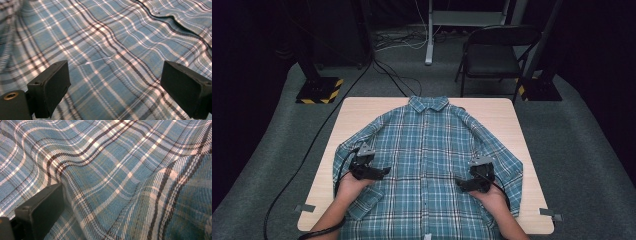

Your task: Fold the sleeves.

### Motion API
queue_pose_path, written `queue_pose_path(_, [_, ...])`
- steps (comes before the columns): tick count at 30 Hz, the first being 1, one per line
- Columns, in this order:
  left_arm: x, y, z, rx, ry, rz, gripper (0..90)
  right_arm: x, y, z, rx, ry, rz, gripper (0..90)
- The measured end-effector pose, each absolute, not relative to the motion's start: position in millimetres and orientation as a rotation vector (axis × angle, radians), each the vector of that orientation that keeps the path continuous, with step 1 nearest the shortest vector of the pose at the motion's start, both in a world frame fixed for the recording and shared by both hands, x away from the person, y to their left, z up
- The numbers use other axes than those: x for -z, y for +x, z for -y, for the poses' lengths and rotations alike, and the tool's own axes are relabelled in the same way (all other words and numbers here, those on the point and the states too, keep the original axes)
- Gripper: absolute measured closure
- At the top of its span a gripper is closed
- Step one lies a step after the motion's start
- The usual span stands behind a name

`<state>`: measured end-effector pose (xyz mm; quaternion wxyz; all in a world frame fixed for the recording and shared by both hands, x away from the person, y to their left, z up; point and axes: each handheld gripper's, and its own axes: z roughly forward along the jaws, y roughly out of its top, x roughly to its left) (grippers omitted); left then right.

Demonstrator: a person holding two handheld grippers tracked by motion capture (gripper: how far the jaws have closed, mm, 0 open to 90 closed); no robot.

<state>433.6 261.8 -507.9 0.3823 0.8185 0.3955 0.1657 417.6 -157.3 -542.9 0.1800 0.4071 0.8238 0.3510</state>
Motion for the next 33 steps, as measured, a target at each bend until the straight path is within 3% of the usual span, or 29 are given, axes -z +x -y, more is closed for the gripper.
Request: queue_pose_path(33, [508.2, 442.2, -307.0, -0.487, 2.029, -1.171, 14.8, 542.9, 417.6, 157.3, -0.992, 1.150, -2.328, 0.0])
